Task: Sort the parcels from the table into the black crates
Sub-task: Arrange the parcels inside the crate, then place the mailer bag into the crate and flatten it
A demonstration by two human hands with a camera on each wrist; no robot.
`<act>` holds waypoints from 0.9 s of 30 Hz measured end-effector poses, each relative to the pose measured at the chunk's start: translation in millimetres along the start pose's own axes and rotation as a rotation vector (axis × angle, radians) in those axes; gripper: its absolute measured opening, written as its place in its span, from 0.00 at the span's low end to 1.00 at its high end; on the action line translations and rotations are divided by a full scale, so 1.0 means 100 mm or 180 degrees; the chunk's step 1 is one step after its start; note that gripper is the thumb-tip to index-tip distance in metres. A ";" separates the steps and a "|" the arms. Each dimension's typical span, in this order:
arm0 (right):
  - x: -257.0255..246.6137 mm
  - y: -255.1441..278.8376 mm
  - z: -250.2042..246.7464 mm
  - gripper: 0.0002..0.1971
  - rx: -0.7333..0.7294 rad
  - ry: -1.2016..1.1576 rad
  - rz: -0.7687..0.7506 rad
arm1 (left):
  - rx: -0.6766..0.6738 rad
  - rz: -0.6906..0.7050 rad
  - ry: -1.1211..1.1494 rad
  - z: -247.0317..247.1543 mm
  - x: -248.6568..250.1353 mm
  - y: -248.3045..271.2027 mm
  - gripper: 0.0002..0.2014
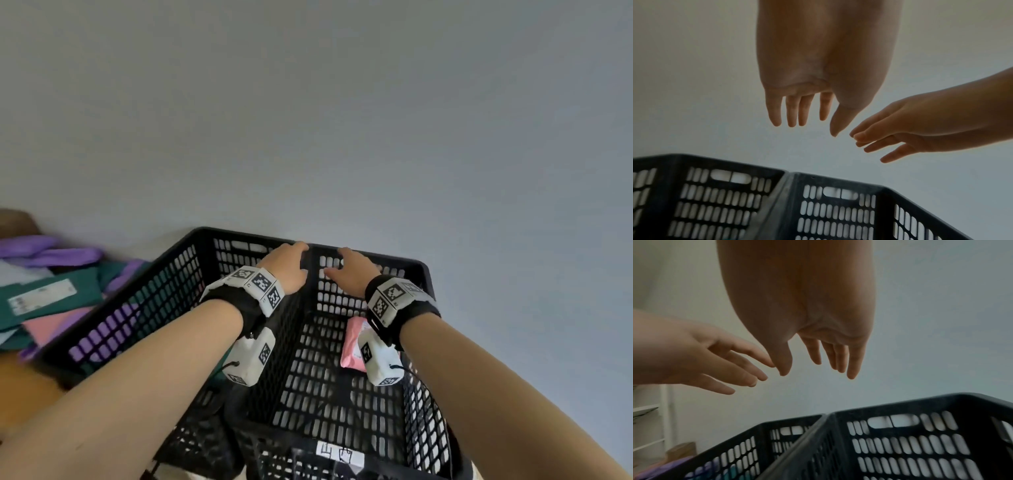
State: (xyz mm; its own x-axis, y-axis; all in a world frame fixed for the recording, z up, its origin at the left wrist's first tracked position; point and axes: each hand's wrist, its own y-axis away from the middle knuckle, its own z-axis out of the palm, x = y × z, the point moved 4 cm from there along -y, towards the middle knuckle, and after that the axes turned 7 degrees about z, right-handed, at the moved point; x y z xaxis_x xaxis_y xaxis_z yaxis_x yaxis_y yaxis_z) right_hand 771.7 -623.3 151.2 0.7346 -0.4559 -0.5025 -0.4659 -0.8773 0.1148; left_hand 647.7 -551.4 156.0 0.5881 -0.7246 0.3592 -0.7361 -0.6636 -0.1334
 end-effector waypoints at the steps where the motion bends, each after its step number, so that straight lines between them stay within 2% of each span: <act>1: -0.13 0.04 0.01 0.30 -0.0014 0.0025 -0.0078 | 0.0074 -0.0041 0.0001 -0.11 -0.06 0.11 0.26; 6: -0.86 0.15 0.21 0.27 -0.0099 0.0151 -0.0397 | 0.0347 -0.0352 -0.0024 -0.60 -0.59 0.58 0.26; 11: -1.63 0.20 0.61 0.27 -0.0149 0.0145 -0.0638 | 0.0557 -0.0610 -0.0029 -1.01 -1.26 1.05 0.25; 16: -2.56 0.17 1.14 0.32 -0.0219 0.0103 -0.0709 | 0.0507 -0.0857 -0.0197 -1.46 -2.20 1.55 0.26; 22: -3.64 0.18 1.93 0.31 -0.0374 0.0056 -0.0694 | 0.0536 -0.1049 -0.0155 -1.86 -3.40 2.15 0.26; 27: -4.32 0.10 2.50 0.28 -0.0430 0.0015 -0.0626 | 0.0497 -0.1243 -0.0105 -2.05 -4.31 2.52 0.25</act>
State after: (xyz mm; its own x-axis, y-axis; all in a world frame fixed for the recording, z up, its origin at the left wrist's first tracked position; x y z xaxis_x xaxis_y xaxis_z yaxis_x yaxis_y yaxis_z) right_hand 326.2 -397.6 155.3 0.8072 -0.2746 -0.5225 -0.2436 -0.9613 0.1290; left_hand 139.6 -368.2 156.3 0.8251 -0.4171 0.3811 -0.3977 -0.9079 -0.1325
